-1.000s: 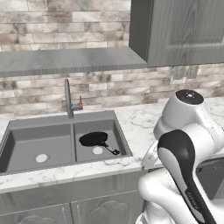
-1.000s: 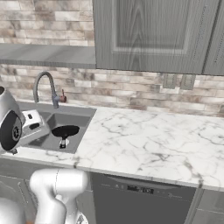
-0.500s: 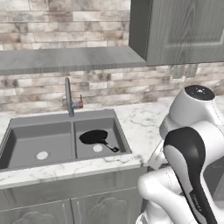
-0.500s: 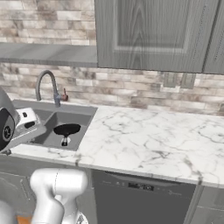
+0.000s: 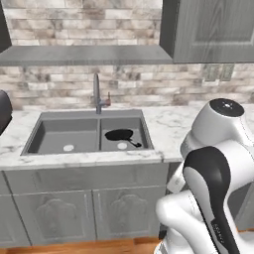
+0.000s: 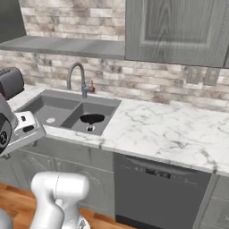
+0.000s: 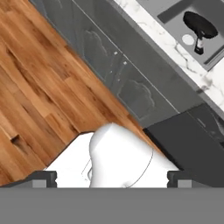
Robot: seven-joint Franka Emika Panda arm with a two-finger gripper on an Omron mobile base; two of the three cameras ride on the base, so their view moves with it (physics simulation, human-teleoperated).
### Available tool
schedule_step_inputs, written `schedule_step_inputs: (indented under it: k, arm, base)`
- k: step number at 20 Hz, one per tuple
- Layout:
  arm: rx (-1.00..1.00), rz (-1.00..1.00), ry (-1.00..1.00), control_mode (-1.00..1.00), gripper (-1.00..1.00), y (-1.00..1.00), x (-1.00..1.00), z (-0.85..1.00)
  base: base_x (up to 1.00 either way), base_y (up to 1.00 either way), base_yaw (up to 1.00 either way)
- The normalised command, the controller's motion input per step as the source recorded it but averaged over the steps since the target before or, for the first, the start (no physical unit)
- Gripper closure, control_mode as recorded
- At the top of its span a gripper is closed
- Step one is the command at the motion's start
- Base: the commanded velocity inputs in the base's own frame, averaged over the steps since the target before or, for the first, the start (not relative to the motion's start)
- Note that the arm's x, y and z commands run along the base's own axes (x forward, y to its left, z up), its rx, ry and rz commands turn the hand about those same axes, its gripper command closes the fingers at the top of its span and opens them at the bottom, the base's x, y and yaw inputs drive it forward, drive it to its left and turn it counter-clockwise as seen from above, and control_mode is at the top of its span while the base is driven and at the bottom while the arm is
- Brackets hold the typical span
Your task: Move the pot and pan from the stove into the sink.
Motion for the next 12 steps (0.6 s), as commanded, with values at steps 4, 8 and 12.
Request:
schedule_step_inputs:
  k: [4,8,12]
  arm:
    - [0.00,0.00,0.00,1.00,-1.00,0.00,0.00,0.00]
    - [0.00,0.00,0.00,1.00,-1.00,0.00,0.00,0.00]
    - [0.00,0.00,0.00,1.00,-1.00,0.00,0.00,0.00]
  base:
    - [0.00,0.00,0.50]
    - [0.00,0.00,0.50]
    - [0.00,0.00,0.50]
